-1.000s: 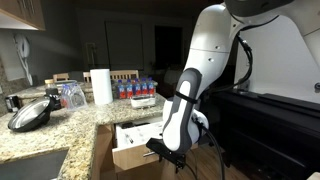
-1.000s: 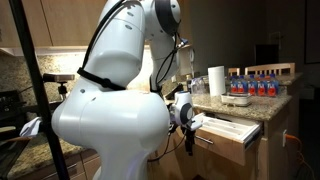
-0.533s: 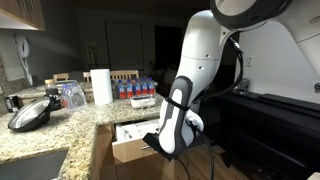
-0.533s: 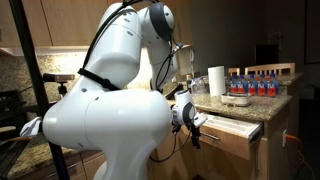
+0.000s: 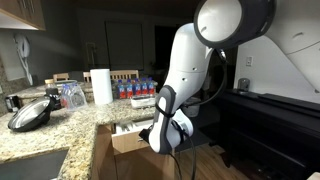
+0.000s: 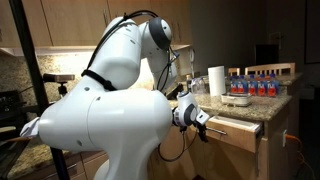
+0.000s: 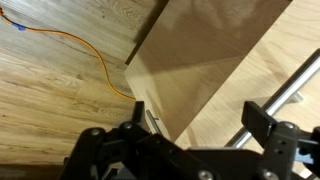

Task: Push the drawer on the right closed

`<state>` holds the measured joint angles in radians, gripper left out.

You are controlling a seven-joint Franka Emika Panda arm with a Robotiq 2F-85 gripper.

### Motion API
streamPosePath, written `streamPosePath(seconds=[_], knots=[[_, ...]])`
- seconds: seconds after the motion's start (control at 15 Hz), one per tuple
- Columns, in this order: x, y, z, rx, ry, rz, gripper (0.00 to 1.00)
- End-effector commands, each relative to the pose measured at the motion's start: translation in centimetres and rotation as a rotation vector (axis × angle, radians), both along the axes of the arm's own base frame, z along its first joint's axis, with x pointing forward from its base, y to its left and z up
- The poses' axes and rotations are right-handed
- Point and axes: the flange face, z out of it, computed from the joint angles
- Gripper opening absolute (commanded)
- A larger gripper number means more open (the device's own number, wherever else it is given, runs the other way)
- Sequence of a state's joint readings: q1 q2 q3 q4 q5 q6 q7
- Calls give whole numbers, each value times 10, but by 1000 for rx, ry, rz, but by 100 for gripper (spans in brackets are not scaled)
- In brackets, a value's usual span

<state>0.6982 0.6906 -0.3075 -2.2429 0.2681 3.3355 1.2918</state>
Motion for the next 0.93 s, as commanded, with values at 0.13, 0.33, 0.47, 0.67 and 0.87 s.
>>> streamPosePath(seconds=[0.13, 0.33, 0.47, 0.67, 0.87], knots=[[59, -6, 2, -17, -75, 36, 100], [86, -6, -8, -38, -93, 71, 100], [106, -4, -13, -47, -113, 92, 100], [136, 8, -21, -49, -135, 119, 100], [158, 22, -36, -51, -136, 134, 100]])
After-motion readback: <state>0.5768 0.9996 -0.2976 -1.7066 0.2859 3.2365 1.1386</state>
